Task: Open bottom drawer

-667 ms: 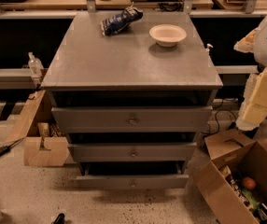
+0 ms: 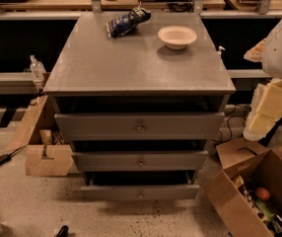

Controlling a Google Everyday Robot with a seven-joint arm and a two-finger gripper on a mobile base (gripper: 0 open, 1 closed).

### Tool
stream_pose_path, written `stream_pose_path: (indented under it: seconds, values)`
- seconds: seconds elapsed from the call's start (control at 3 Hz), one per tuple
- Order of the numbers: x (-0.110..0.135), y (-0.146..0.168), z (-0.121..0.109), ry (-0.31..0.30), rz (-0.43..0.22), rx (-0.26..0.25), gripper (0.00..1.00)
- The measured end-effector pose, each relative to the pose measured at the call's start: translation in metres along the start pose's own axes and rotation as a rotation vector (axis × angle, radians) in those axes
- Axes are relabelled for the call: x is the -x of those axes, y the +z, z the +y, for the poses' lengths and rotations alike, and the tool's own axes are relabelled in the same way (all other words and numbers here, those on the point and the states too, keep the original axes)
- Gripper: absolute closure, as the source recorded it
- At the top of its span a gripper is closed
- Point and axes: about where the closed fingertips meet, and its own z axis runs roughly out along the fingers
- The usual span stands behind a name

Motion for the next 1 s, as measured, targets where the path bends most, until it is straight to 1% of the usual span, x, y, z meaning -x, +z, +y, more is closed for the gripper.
stream_pose_path:
  seconds: [0.33,0.67,1.0]
  values:
    - [-0.017,0.044,0.001,0.001,-0.039,0.018,0.00]
    - [-0.044,0.109,-0.003,-0.030,-0.093,-0.008,0.00]
    - [-0.088,0.193,-0.001,-0.094,-0.093,-0.048,0.00]
